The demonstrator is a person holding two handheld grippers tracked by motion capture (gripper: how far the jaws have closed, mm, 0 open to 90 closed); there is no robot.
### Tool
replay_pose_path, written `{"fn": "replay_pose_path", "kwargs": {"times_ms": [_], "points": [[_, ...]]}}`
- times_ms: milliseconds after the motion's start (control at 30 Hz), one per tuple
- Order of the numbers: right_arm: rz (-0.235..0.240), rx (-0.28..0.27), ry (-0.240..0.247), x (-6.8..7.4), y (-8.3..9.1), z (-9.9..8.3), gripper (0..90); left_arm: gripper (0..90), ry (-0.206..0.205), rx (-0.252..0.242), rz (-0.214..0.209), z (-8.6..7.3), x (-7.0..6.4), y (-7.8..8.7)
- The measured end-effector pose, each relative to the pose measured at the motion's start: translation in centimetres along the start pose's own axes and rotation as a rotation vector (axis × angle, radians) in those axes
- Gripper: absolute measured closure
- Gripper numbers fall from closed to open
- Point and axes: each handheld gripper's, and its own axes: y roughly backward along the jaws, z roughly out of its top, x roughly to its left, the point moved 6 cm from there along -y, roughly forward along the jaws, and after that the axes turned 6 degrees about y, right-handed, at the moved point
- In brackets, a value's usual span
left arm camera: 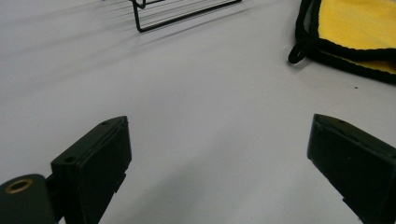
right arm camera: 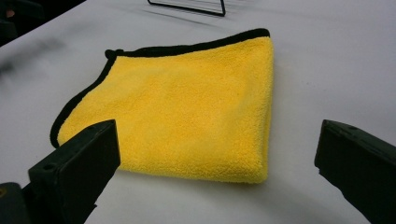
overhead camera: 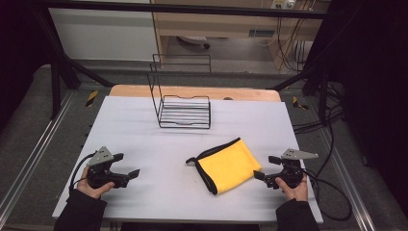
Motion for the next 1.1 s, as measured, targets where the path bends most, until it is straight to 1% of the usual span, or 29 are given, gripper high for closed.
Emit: {"fn": "replay_pose_path", "kwargs": {"times_ms": [200, 267, 467, 567, 700, 933, 1100], "points": [[-0.004, -0.001, 0.002, 0.2, 0.0, 0.2, 0.9, 6.3, -0.002, 0.000, -0.002, 0.0, -0.1, 0.0], [-0.004, 0.005, 0.013, 0.4, -0.1, 0.3, 1.0, 6.3, 0.001, -0.001, 0.001, 0.0, 0.0, 0.0], [0.000, 0.020, 0.045, 1.4, -0.7, 0.8, 1.1, 6.3, 0.004, -0.003, 0.007, 0.0, 0.1, 0.0], [0.005, 0.024, 0.054, 2.0, -0.9, 0.9, 1.2, 6.3, 0.003, -0.005, 0.008, 0.0, 0.1, 0.1], [0.000, 0.027, 0.067, 2.6, -1.2, 1.3, 1.2, 6.2, 0.008, -0.004, 0.013, -0.1, 0.2, 0.1], [0.009, 0.031, 0.110, 4.5, -2.1, 2.2, 4.0, 6.4, 0.011, -0.003, 0.022, -0.1, 0.3, 0.2], [0.019, 0.064, 0.135, 6.4, -3.3, 2.5, 9.3, 7.0, 0.020, -0.002, 0.029, -0.1, 0.4, 0.2]]}}
